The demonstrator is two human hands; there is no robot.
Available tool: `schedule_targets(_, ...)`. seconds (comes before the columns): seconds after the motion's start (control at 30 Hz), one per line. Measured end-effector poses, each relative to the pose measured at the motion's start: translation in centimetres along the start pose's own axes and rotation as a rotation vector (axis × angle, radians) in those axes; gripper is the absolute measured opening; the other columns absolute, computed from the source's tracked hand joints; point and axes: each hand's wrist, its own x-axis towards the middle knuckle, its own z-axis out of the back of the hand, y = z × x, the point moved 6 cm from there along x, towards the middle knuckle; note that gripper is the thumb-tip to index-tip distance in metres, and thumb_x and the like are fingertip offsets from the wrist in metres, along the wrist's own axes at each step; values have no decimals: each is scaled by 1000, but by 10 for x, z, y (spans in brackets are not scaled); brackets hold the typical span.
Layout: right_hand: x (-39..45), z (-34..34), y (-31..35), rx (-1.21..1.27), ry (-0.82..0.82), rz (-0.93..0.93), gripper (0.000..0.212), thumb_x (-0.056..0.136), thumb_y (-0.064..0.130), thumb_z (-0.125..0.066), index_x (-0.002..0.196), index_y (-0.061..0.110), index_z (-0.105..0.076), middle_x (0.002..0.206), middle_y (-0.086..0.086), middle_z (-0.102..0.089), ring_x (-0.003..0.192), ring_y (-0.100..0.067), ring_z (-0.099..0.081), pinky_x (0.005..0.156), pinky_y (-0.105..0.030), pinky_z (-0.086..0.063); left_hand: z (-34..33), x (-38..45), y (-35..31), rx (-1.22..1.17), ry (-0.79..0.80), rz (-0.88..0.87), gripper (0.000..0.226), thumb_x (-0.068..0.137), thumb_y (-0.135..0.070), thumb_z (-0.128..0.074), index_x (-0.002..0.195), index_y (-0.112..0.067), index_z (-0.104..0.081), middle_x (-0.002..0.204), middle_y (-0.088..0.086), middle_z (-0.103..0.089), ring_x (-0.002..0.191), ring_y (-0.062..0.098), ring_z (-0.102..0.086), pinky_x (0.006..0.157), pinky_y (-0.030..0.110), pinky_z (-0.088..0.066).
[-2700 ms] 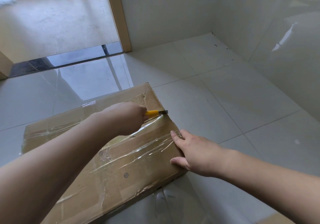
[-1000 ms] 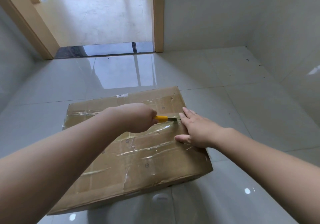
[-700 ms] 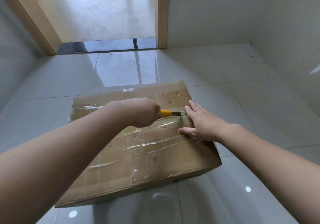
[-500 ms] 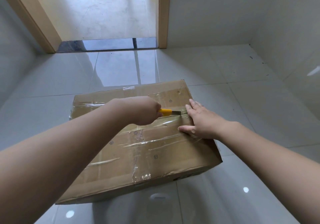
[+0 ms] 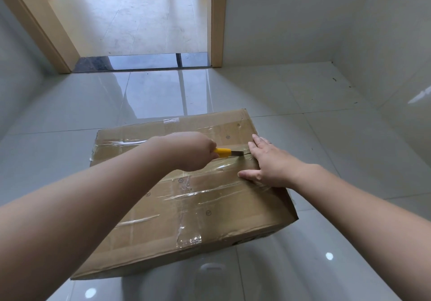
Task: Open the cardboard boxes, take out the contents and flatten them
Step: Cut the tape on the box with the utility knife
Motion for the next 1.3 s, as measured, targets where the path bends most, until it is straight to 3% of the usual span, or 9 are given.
schedule_targets(1.3,13,6,34,-24,0,109,94,87,61,-53,154,11,-9,162,-3,6,149,-15,3,116,-25,-2,-15,-41,58,81,69,63,27,100,-46,-33,88,-26,-46,76,-6,-49,68,14,-48,60,29,-37)
